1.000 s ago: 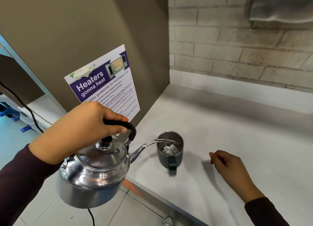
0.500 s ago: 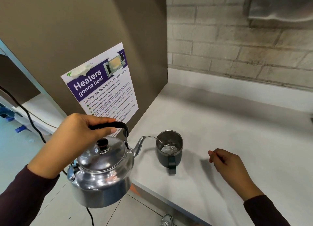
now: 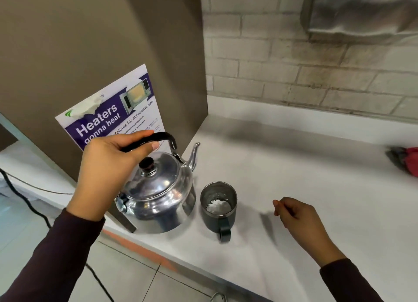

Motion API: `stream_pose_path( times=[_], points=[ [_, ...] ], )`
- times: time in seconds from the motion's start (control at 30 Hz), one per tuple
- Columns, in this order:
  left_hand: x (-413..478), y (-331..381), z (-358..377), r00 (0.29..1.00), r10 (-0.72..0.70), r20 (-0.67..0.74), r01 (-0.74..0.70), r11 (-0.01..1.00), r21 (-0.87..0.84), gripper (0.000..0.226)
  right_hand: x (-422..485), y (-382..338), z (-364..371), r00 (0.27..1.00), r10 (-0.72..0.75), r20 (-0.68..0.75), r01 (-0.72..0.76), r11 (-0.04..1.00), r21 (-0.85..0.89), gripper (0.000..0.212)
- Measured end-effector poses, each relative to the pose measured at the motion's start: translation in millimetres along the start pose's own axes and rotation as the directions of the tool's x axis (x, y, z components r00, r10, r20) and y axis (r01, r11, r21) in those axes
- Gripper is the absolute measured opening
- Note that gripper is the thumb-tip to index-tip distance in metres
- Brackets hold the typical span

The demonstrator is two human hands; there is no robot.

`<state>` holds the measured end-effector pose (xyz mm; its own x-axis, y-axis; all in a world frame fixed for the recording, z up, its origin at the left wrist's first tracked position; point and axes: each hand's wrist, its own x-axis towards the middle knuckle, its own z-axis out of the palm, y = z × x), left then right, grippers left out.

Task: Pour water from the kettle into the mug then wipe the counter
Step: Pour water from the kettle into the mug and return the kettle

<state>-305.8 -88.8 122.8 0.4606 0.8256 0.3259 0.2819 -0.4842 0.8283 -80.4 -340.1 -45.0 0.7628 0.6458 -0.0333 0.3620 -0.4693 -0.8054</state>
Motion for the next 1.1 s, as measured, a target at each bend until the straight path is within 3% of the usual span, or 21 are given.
stream_pose_path(
  times=[0.3, 0.57, 0.83, 0.97, 1.1],
  points=[
    [66.1, 27.5, 39.3, 0.986, 0.166, 0.023, -0.164, 0.984, -0.075, 0.028, -0.6, -9.6, -6.5, 0.992, 0.065, -0.112, -0.065, 0.998, 0.002, 0.035],
    [121.0, 55.7, 103.7, 0.945, 0.299, 0.134, -0.273, 0.944, -0.185, 0.018, 3.3, -8.9, -11.7, 0.966, 0.119, -0.229, -0.116, 0.993, 0.024, 0.036],
    [158.6, 57.3, 210.2, 0.876, 0.334, 0.348, -0.245, 0.929, -0.276, 0.041, 4.6, -7.3, -19.5, 0.925, 0.180, -0.334, -0.193, 0.981, -0.005, 0.035],
    [168.3, 51.3, 273.5, 0.813, 0.330, 0.480, -0.216, 0.936, -0.277, 0.013, 6.7, -3.4, -23.6, 0.899, 0.238, -0.367, -0.255, 0.967, 0.002, 0.034],
    [180.3, 35.0, 332.1, 0.771, 0.300, 0.562, -0.150, 0.943, -0.297, 0.016, 6.4, 3.9, -25.7, 0.865, 0.291, -0.408, -0.304, 0.952, 0.033, 0.035]
  ],
)
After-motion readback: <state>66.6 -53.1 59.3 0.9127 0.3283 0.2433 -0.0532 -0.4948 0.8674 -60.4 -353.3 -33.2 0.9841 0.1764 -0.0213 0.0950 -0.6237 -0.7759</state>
